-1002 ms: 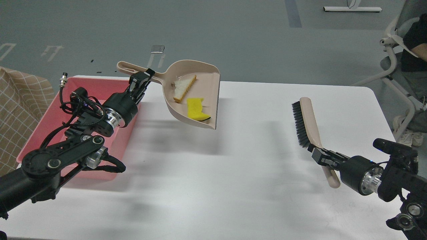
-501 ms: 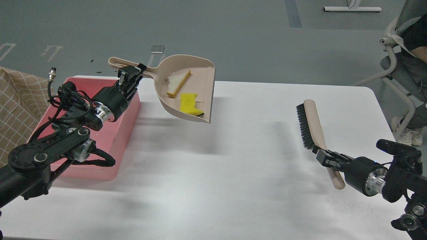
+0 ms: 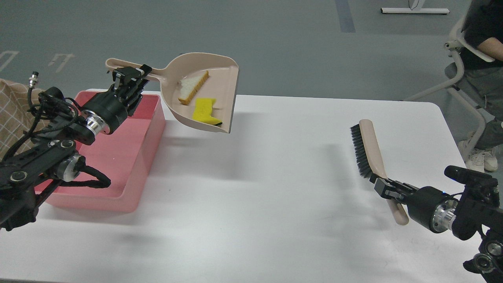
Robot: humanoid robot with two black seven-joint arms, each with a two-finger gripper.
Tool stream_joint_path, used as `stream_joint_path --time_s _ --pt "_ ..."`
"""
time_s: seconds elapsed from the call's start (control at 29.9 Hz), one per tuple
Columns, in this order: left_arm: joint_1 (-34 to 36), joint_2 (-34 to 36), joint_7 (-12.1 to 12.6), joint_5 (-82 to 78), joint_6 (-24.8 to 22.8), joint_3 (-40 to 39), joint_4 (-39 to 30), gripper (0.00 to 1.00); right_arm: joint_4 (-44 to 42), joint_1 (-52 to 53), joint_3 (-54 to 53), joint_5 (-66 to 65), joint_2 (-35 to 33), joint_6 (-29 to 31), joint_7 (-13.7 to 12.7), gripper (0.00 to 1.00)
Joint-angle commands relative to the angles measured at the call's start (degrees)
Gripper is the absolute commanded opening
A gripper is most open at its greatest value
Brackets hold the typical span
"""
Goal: Sweep and dump garbage into bin
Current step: 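Lift the dustpan with the left gripper and carry it over the pink bin, then tilt the dustpan with the left gripper to dump contents into the bin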
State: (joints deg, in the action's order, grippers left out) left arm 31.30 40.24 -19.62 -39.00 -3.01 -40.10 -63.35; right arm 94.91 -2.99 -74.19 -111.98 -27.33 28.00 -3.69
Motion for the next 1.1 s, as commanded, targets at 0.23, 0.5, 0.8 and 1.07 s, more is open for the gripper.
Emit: stream_joint_path --time_s 0.23,0.5,0.8,1.07 --pt "-0.53 7.22 -3.93 2.87 -6.91 0.02 2.26 0.01 0.10 0.00 0.01 0.01 -0.01 0.00 0.00 0.19" --pt "-1.41 11.18 -7.01 3.93 -11.66 0.02 5.51 0.01 0.01 0.08 0.01 0.01 -0.01 0.00 0.00 0.19" --pt "-1.94 12.50 -8.38 4.02 -17.81 0.02 12.27 0.01 0.01 0.00 0.01 0.01 -0.71 0.00 0.00 0.19" --pt "-1.77 12.41 -8.38 3.93 -24.14 0.02 22.29 0.02 -0.08 0.08 0.01 0.01 -0.89 0.00 0.00 0.19"
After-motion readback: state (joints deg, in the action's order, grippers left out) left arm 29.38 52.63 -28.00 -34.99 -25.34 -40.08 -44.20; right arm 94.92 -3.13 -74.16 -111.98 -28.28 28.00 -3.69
